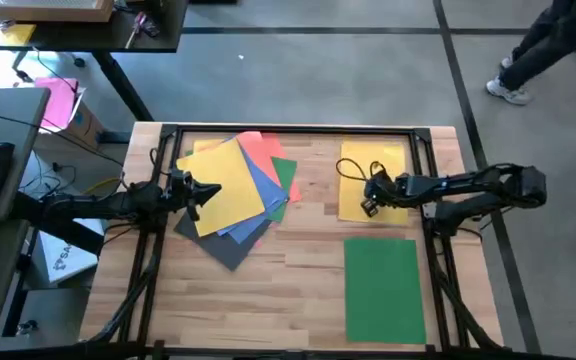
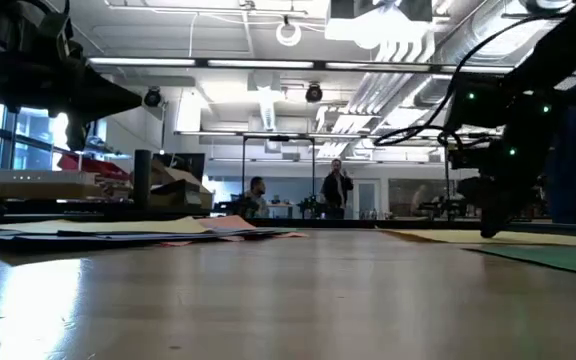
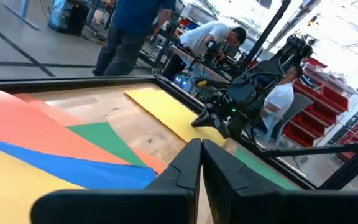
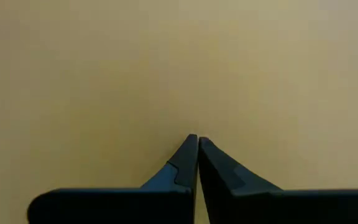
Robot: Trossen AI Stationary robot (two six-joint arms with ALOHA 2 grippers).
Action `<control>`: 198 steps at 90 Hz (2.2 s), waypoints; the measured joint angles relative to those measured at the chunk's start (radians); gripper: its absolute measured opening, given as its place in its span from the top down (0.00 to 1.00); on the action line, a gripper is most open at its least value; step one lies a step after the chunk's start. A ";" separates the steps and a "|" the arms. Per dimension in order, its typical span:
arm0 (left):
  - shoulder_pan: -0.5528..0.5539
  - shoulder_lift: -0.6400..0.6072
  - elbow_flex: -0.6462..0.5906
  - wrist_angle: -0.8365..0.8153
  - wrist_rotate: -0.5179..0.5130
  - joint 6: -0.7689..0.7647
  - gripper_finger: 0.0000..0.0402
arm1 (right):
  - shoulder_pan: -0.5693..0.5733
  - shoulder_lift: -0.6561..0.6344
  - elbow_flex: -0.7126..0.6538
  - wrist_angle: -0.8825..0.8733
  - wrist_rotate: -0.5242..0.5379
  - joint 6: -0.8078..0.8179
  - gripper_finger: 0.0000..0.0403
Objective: Organize paper
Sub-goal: Adjust the top right yellow paper, then adjust the bottom center green paper
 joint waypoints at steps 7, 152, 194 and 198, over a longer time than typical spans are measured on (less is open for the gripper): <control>0.000 0.000 0.000 0.000 0.000 0.000 1.00 | 0.015 0.001 0.026 -0.079 0.011 0.002 1.00; 0.000 0.000 0.000 0.002 -0.030 0.013 1.00 | 1.079 0.025 0.096 -0.036 -0.014 0.884 1.00; 0.000 0.000 0.000 0.003 -0.038 0.008 1.00 | 1.099 0.084 0.080 -0.163 -0.033 0.893 1.00; 0.000 0.000 0.000 0.003 -0.038 0.007 1.00 | 1.099 0.084 0.080 -0.167 -0.039 0.873 1.00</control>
